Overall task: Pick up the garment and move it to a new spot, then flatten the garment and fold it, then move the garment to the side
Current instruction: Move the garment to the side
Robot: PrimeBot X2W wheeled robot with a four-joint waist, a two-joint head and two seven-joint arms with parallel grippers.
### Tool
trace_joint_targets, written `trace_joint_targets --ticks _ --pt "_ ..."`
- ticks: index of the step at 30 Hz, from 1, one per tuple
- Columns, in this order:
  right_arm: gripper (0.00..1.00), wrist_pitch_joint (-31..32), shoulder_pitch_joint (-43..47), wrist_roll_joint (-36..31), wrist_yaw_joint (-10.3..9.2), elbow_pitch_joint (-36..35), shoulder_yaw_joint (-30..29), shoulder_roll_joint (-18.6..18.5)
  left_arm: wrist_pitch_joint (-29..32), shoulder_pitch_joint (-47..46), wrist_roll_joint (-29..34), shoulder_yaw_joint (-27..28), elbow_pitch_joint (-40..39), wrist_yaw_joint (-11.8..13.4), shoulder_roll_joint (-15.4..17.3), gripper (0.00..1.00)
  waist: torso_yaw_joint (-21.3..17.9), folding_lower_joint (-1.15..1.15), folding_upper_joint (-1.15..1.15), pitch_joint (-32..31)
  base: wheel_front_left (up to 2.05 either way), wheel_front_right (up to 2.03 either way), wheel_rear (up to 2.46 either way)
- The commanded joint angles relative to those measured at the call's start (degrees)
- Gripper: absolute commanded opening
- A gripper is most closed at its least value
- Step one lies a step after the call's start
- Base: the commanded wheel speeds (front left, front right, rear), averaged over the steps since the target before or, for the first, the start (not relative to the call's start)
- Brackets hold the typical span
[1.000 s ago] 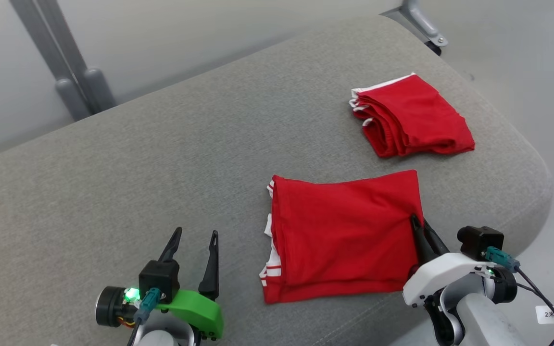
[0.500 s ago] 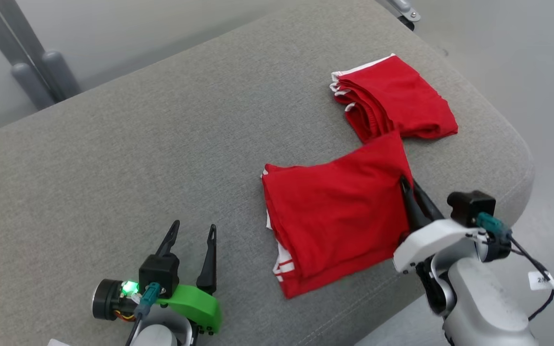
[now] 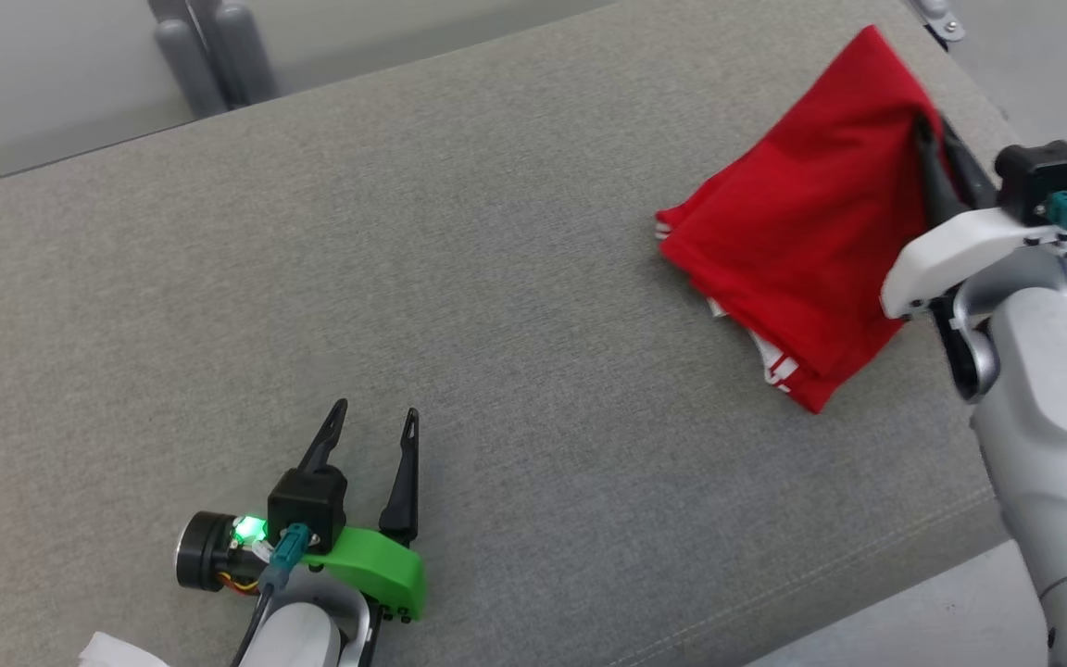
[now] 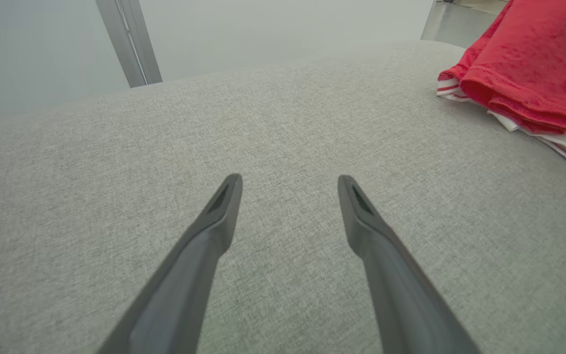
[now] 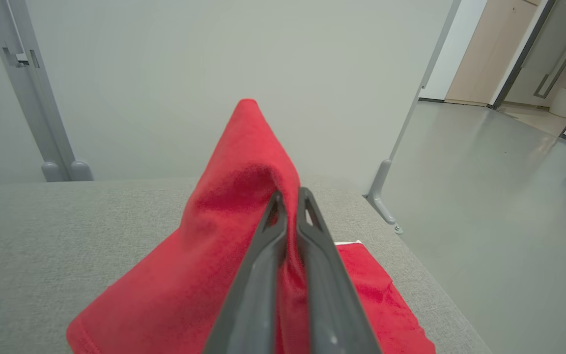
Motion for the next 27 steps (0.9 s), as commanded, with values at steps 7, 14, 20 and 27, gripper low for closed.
trace_joint_targets --ticks 7,14,20,27 --pt "0.0 -0.16 -3.1 -5.12 -0.04 5.94 -6.99 -6.14 -0.15 -0.64 0.28 0.25 -0.2 0.49 0.35 1.0 5.17 0.0 0.0 1.5 0.0 0.0 0.0" --pt "0.0 -0.16 -4.48 -10.24 -0.05 8.19 -12.95 -9.12 -0.15 -1.41 0.96 0.57 -0.15 0.73 0.35 1.0 6.36 0.0 0.0 2.43 0.0 0.0 0.0" --pt "0.0 -0.16 -4.95 -14.94 -0.05 9.81 -20.3 -11.12 -0.15 -2.05 1.53 0.54 -0.43 0.45 0.35 1.0 7.29 0.0 0.0 3.23 0.0 0.0 0.0" --pt "0.0 -0.15 -4.41 -22.01 -0.05 9.74 -26.59 -12.23 -0.15 -2.86 2.42 0.62 -0.39 0.42 0.35 1.0 8.48 0.0 0.0 4.21 0.0 0.0 0.0"
